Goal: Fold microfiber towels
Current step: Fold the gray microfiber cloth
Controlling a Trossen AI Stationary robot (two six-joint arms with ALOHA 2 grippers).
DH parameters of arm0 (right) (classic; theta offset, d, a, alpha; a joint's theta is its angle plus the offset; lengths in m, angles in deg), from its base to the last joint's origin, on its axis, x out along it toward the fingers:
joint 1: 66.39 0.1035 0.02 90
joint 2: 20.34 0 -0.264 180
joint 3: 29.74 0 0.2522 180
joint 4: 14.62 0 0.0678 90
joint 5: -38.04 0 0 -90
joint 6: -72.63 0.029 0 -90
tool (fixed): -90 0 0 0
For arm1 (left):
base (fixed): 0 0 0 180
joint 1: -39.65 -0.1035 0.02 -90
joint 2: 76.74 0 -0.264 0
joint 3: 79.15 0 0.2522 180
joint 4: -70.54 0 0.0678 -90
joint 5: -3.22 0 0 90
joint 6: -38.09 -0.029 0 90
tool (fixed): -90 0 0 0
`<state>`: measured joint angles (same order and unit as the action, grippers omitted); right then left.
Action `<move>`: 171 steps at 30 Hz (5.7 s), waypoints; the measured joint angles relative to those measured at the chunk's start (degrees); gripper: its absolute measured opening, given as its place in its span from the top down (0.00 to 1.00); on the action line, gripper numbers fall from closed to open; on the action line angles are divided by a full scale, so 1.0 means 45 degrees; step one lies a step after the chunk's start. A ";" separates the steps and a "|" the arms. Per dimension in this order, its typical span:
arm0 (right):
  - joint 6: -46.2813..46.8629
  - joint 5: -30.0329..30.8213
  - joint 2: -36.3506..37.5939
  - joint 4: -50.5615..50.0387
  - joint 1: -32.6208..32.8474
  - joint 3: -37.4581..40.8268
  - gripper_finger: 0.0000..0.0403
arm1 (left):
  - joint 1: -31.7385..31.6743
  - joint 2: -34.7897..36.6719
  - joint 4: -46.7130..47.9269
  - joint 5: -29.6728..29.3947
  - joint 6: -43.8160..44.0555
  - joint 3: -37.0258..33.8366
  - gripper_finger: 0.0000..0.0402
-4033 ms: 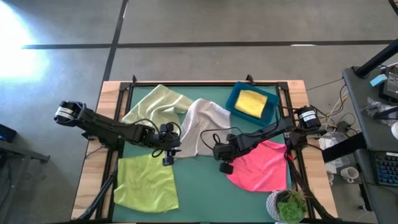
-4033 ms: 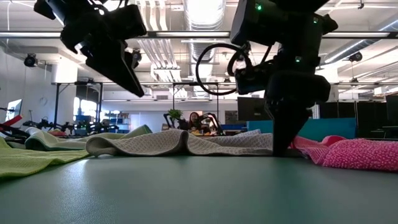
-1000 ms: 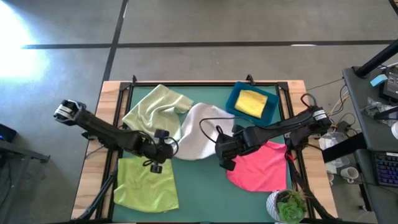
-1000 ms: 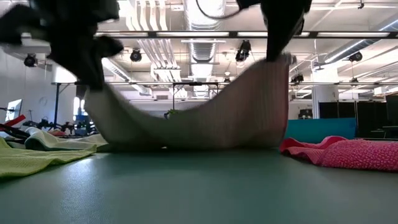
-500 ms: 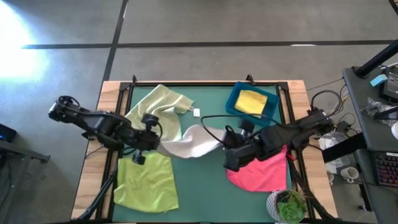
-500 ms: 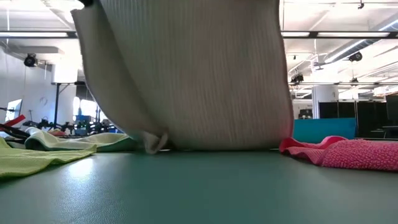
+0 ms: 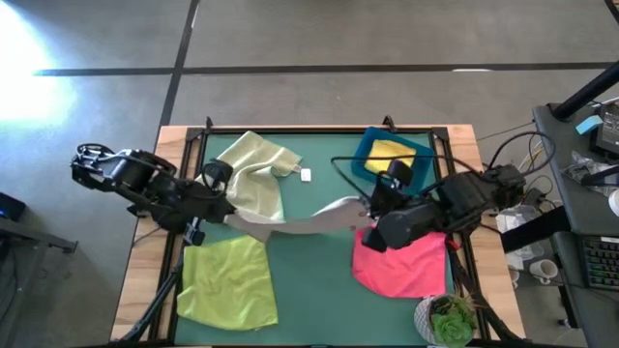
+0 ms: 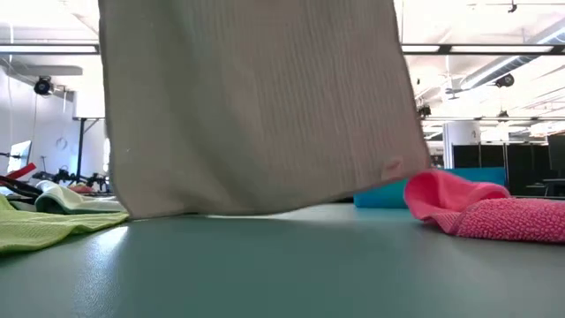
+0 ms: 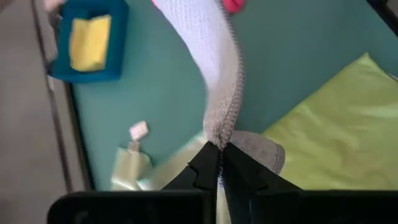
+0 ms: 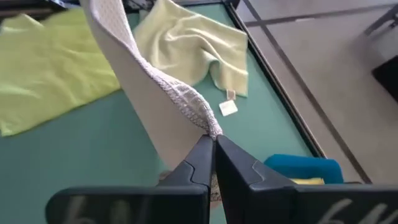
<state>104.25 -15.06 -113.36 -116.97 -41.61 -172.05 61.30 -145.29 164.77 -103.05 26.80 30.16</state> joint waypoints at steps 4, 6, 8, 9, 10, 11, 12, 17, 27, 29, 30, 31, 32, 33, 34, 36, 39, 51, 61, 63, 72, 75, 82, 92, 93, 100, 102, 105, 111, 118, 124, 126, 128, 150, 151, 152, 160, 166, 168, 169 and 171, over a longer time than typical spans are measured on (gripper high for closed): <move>-0.0647 -0.0055 0.0028 -0.0228 0.0019 -0.0479 0.98 | -0.0021 -0.0198 0.0145 -0.0057 -0.0356 0.0794 1.00; -0.0712 0.0207 0.0029 -0.0366 0.0019 -0.0496 0.98 | -0.0073 -0.0313 0.0458 -0.0177 -0.0379 0.1108 1.00; -0.1022 0.0467 0.0039 -0.0331 0.0019 -0.0467 0.98 | -0.0170 -0.0462 0.0749 -0.0927 -0.0384 0.1291 1.00; -0.1282 0.0628 0.0039 -0.0341 0.0019 -0.0467 0.98 | -0.0241 -0.0517 0.0766 -0.1568 -0.0413 0.1363 1.00; -0.1432 0.0940 0.0039 -0.0333 0.0009 -0.0467 0.98 | -0.0318 -0.0551 0.0824 -0.2218 -0.0592 0.1419 1.00; -0.1613 0.1305 0.0039 -0.0337 -0.0039 -0.0467 0.98 | -0.0401 -0.0612 0.0915 -0.2831 -0.0869 0.1459 1.00; -0.1798 0.1659 0.0039 -0.0328 -0.0074 -0.0467 0.98 | -0.0492 -0.0661 0.0950 -0.3384 -0.1210 0.1498 1.00; -0.2632 0.2991 0.0050 -0.0328 -0.0411 -0.0467 0.98 | -0.1238 -0.0963 0.0922 -0.4966 -0.2924 0.1613 1.00; -0.4981 0.4362 0.0053 -0.0313 -0.0742 -0.0316 0.98 | -0.2694 -0.1551 0.0897 -0.6785 -0.5312 0.1900 1.00; -0.4443 0.3527 0.0053 -0.0306 -0.0643 -0.0158 0.98 | -0.2705 -0.1561 0.0903 -0.6610 -0.4975 0.1923 1.00; -0.3985 0.3021 0.0053 -0.0304 -0.0562 -0.0030 0.98 | -0.2667 -0.1556 0.0913 -0.6149 -0.4581 0.1923 1.00; -0.3487 0.2563 0.0053 -0.0288 -0.0447 0.0159 0.98 | -0.2633 -0.1556 0.0909 -0.5323 -0.3984 0.1915 1.00; -0.2938 0.2111 0.0053 -0.0263 -0.0300 0.0424 0.98 | -0.2577 -0.1544 0.0898 -0.4178 -0.3247 0.1858 1.00; -0.2361 0.1654 0.0053 -0.0203 -0.0142 0.0743 0.98 | -0.2535 -0.1524 0.0903 -0.2850 -0.2481 0.1756 1.00; -0.1782 0.1267 0.0053 -0.0063 0.0017 0.1122 0.98 | -0.2484 -0.1522 0.0891 -0.1608 -0.1707 0.1616 1.00; -0.0734 0.0624 0.0053 0.0408 0.0347 0.2093 0.98 | -0.2259 -0.1527 0.0900 0.0144 -0.0527 0.1115 1.00; 0.0723 -0.0575 0.0024 0.1301 0.0884 0.3560 0.98 | -0.1540 -0.1527 0.0846 0.1601 0.0640 -0.0012 1.00; 0.2878 -0.3541 0.0024 0.9947 0.3270 0.8631 0.98 | 0.1476 -0.1517 -0.2181 0.3725 0.5251 -0.3920 1.00; 0.2654 -0.4200 0.0397 1.2498 0.4377 1.0491 0.98 | 0.2657 -0.2007 -0.4697 0.3935 0.7965 -0.4721 1.00; 0.2353 -0.4165 0.0527 1.2415 0.4374 1.0719 0.98 | 0.2611 -0.2218 -0.4704 0.3728 0.7951 -0.4777 1.00; 0.3299 -0.3199 0.0665 1.1448 0.3970 1.2560 0.98 | 0.2365 -0.3210 -0.4366 0.1579 0.7343 -0.5592 1.00; 0.4210 -0.3166 0.0665 1.1024 0.3565 1.3204 0.98 | 0.2246 -0.3459 -0.3822 0.0384 0.7322 -0.5601 1.00; 0.4852 -0.2855 0.0665 1.0873 0.2249 1.4066 0.98 | 0.1491 -0.3503 -0.3400 -0.0746 0.7012 -0.5856 1.00; 0.4469 -0.3676 0.0665 1.0752 0.0117 1.4357 0.98 | 0.0195 -0.3503 -0.3627 -0.0830 0.6304 -0.7111 1.00; 0.4438 -0.3928 0.0665 1.0746 0.0010 1.4380 0.98 | 0.0067 -0.3503 -0.3802 -0.0830 0.6290 -0.7253 1.00; 0.5401 -0.5252 0.0665 1.0470 -0.0180 1.4254 0.98 | -0.0547 -0.3507 -0.4822 -0.0481 0.5867 -0.7849 1.00; 0.5842 -0.5431 0.0665 1.0134 -0.0180 1.3993 0.98 | -0.0568 -0.3504 -0.4910 -0.0452 0.5862 -0.7932 1.00; 0.6240 -0.5532 0.0679 0.9091 -0.0149 1.3205 0.98 | -0.0568 -0.3503 -0.4914 -0.0435 0.5792 -0.8033 1.00; 0.5997 -0.5525 0.0743 0.7372 -0.0220 1.1651 0.98 | -0.0568 -0.3435 -0.4796 -0.0102 0.5714 -0.8039 1.00; 0.5882 -0.5531 0.0064 0.7355 -0.0992 1.2035 0.98 | -0.0791 -0.3435 -0.5217 -0.0075 0.5367 -0.8474 1.00; 0.5746 -0.5544 -0.0652 0.7452 -0.1305 1.2035 0.98 | -0.1032 -0.3464 -0.5548 -0.0082 0.5357 -0.8640 1.00; 0.5788 -0.5530 -0.0890 0.7473 -0.1390 1.2039 0.98 | -0.1073 -0.3464 -0.5624 -0.0093 0.5357 -0.8737 1.00; 0.5928 -0.5530 -0.1027 0.7480 -0.1409 1.2040 0.98 | -0.1093 -0.3464 -0.5676 -0.0094 0.5352 -0.8852 1.00; 0.6175 -0.4521 -0.0943 0.5417 -0.1433 1.1077 0.68 | -0.1217 -0.3464 -0.3450 -0.0205 0.5090 -0.8662 0.62; 0.6175 -0.4521 -0.0855 0.4985 -0.1433 1.0858 0.67 | -0.1243 -0.3464 -0.2878 -0.0224 0.5095 -0.8517 0.62; 0.6181 -0.4521 -0.0757 0.4644 -0.1433 1.0649 0.66 | -0.1256 -0.3452 -0.2389 -0.0238 0.5107 -0.8372 0.61; 0.6173 -0.4151 -0.0053 0.4868 -0.1024 1.0112 0.63 | -0.0963 -0.2650 -0.3149 -0.0247 0.7099 -0.8392 0.61; 0.6183 -0.4196 -0.0185 0.4884 -0.0831 1.0190 0.63 | -0.0891 -0.2247 -0.6589 0.1356 0.7134 -0.9333 0.61; 0.6180 -0.4202 -0.0185 0.4895 -0.0808 1.0199 0.63 | -0.0886 -0.2255 -0.7983 0.2033 0.7114 -0.9807 0.62; 0.6165 -0.4208 -0.0185 0.4894 -0.0797 1.0199 0.63 | -0.0879 -0.2255 -0.8673 0.2249 0.7105 -1.0057 0.62; 0.5942 -0.4232 -0.0185 0.4894 -0.0805 1.0204 0.63 | -0.0889 -0.2311 -1.0074 0.2302 0.7106 -1.0583 0.62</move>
<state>130.99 -34.10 -114.19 -94.95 -45.24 -126.13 57.30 -155.69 119.44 -92.69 58.78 -17.46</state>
